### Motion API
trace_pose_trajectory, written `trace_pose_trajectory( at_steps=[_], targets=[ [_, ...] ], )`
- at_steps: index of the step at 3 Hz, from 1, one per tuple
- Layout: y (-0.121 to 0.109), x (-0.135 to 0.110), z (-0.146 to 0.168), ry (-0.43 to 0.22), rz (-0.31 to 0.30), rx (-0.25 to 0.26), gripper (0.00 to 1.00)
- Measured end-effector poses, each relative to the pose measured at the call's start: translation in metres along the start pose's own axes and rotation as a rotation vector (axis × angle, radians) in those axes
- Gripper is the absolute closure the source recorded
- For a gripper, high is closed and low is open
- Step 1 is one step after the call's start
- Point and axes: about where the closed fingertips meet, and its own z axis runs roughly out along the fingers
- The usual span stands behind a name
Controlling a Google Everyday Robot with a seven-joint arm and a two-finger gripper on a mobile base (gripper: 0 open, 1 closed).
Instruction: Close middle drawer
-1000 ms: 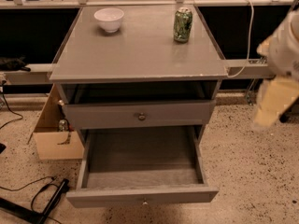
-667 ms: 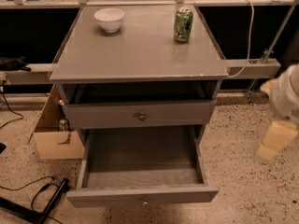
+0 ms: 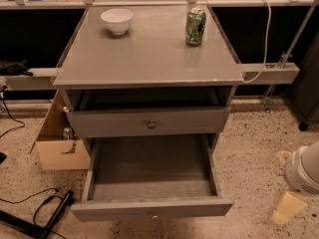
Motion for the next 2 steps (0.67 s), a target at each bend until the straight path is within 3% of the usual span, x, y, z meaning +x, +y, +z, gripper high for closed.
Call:
trace_pose_trajectory(
  at_steps=[2],
  targets=[
    [0.016, 0.016, 0.066, -0.062, 0.065, -0.046, 0.00]
  ],
)
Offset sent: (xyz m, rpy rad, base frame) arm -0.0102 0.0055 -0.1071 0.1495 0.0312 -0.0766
